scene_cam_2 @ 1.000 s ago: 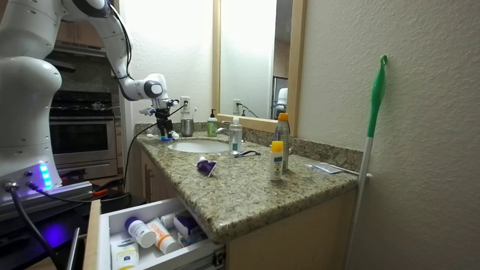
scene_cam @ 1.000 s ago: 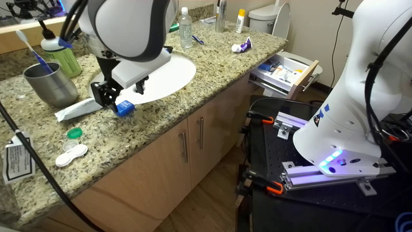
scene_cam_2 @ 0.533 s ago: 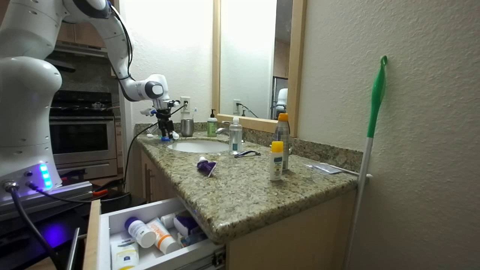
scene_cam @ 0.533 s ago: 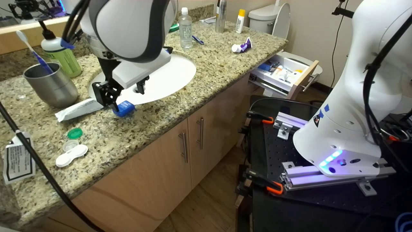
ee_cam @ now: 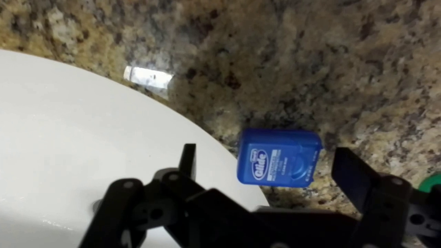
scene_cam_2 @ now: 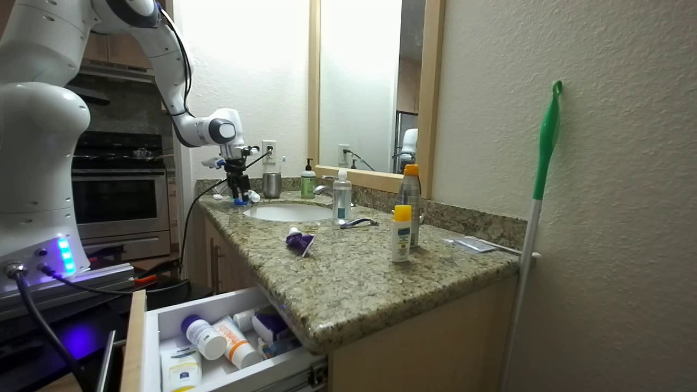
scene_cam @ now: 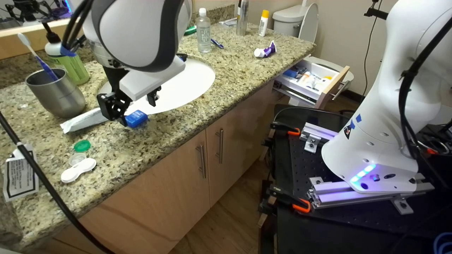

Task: Move the purple tube of tooth paste to the right, move the blue object to the right, move the white tube to the right, remove the toothbrush from the silver cup and place it on the right side of the counter

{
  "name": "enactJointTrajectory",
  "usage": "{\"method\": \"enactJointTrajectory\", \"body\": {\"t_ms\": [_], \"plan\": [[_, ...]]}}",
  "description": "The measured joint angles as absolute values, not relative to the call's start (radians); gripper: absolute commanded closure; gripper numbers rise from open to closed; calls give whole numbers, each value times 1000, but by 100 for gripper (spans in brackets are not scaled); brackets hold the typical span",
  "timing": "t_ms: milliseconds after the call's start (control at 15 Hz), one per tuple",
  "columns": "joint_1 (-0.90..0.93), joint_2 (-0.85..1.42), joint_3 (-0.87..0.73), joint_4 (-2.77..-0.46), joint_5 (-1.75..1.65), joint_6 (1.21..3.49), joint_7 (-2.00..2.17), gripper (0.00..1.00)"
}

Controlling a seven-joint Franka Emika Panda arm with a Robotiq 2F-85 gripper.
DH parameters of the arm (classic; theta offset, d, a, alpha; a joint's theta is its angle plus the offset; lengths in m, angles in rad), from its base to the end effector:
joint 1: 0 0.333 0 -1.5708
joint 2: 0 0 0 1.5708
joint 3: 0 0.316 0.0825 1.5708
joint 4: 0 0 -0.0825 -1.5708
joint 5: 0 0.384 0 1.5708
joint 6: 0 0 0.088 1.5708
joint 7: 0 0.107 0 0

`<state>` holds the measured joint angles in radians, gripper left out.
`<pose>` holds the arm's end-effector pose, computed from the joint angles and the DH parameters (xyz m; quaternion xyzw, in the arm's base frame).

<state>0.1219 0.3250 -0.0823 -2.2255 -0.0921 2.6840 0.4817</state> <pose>0.5625 0.0252 0.2394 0.9814 -0.1766 0.0737 0.0176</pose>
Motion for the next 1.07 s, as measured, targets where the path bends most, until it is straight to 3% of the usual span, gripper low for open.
{"method": "enactJointTrajectory", "body": {"t_ms": [67, 200, 533, 600, 1067], "plan": [[122, 325, -82, -2225, -92, 2684, 482, 27], [122, 325, -84, -2226, -91, 2682, 481, 32], [120, 329, -80, -2227, -58, 2671, 464, 66], [120, 328, -78, -2226, -49, 2671, 459, 70], [114, 323, -87, -2217, -11, 2642, 450, 70]]}}
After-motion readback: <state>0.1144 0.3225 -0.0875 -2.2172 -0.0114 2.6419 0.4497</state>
